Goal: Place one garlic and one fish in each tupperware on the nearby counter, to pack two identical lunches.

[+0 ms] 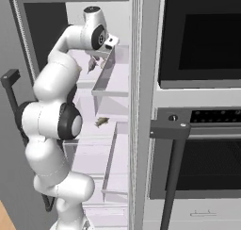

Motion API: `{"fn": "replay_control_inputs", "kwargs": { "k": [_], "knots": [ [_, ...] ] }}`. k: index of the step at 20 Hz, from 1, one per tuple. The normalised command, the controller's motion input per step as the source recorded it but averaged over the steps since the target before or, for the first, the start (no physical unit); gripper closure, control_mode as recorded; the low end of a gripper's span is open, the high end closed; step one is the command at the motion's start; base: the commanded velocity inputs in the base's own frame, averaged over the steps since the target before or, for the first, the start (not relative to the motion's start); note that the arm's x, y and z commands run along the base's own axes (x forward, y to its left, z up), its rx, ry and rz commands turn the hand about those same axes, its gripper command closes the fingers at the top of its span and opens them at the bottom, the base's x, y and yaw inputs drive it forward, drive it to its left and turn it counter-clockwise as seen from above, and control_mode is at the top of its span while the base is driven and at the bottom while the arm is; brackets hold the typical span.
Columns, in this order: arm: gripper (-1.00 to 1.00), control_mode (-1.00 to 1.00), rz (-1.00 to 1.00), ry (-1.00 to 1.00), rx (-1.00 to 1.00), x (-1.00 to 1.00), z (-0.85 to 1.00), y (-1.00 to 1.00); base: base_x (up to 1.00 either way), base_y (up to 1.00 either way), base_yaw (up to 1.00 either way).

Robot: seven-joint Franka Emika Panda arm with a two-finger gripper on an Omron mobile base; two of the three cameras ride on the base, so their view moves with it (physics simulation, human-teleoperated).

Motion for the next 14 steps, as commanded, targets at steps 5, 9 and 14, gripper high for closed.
{"fn": "replay_control_inputs", "kwargs": {
  "k": [5,9,14],
  "knots": [
    [-1.00,-1.00,0.00,0.12,0.03,0.16,-0.36,0.00,0.00,0.00,0.00],
    [-1.00,-1.00,0.00,0.03,0.02,0.02,-0.21,-0.08,0.00,0.00,0.00],
    [-1.00,-1.00,0.00,0.02,0.02,0.00,-0.25,-0.22,0.00,0.00,0.00]
  ]
}}
